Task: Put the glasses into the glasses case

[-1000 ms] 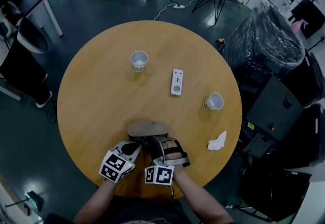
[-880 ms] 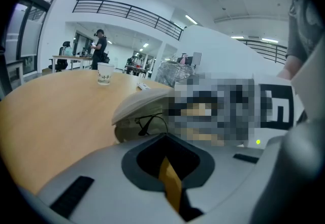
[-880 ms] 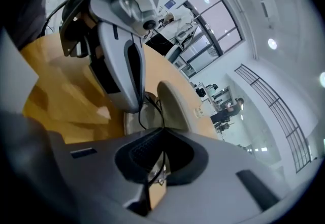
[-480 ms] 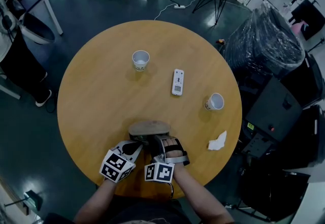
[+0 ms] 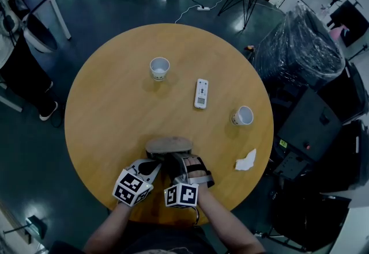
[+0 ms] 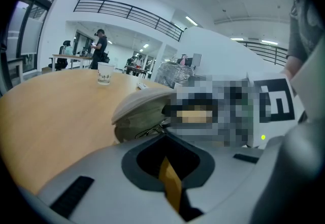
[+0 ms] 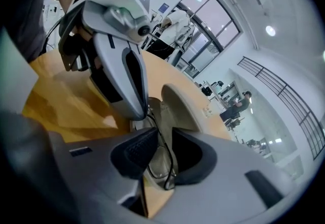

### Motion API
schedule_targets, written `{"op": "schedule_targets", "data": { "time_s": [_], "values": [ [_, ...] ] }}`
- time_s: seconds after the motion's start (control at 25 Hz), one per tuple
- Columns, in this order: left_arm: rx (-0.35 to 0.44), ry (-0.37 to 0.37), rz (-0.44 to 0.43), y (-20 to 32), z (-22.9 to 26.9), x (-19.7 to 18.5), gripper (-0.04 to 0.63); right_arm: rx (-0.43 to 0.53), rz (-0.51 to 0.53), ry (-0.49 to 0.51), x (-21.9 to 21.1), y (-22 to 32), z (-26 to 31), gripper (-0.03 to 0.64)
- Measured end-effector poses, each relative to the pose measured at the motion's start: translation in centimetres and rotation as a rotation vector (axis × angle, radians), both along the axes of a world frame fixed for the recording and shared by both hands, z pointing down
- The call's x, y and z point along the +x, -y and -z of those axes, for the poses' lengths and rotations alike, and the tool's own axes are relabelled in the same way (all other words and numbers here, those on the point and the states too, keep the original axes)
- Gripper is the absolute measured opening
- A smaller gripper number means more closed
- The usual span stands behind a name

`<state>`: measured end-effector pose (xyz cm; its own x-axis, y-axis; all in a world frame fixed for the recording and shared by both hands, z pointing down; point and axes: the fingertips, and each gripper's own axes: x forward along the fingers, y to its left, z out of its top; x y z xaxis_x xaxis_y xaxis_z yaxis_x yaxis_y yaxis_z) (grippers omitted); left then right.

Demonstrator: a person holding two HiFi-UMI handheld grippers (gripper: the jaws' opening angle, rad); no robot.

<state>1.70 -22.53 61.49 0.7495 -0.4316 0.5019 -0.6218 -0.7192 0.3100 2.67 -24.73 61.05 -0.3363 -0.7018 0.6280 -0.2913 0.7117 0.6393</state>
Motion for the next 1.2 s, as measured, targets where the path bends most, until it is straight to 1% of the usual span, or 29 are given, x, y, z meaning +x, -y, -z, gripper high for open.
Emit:
{"op": "schedule_targets", "data": {
  "time_s": [0.2, 0.36, 0.56, 0.76, 0.84, 1.04, 1.08, 1.2],
  "values": [
    [0.002, -0.004, 0.005, 0.1, -0.1, 0.0, 0.006, -0.057, 0.007, 0.049, -0.1, -0.6, 0.4, 0.104],
    [0.005, -0.005, 0.007, 0.1, -0.1, 0.1, 0.006, -0.100, 0.034, 0.077, 0.1, -1.9, 0.7, 0.114],
    [0.007, -0.011, 0.010, 0.0, -0.2, 0.0, 0.006, -0.075, -0.003, 0.107, 1.2, -3.2, 1.3, 0.114],
    [0.017, -0.013, 0.008, 0.1, -0.2, -0.1, 0.006, -0.076, -0.059, 0.149, 1.8, -4.1, 1.7, 0.114],
    [0.028, -0.020, 0.005, 0.2, 0.0, -0.1, 0.006, -0.058, -0.091, 0.207, 1.9, -4.1, 2.7, 0.114],
    [0.040, -0.037, 0.013, -0.6, 0.6, -0.7, 0.006, -0.045, -0.213, 0.388, 3.2, -4.1, 5.4, 0.112],
    [0.039, -0.054, 0.019, -0.9, 1.0, -0.8, 0.006, -0.031, -0.240, 0.419, 3.7, -4.1, 6.0, 0.104],
    [0.043, -0.150, 0.061, -1.8, 3.4, -1.1, 0.006, 0.022, -0.292, 0.455, 5.1, -4.2, 7.6, 0.026]
  ]
}}
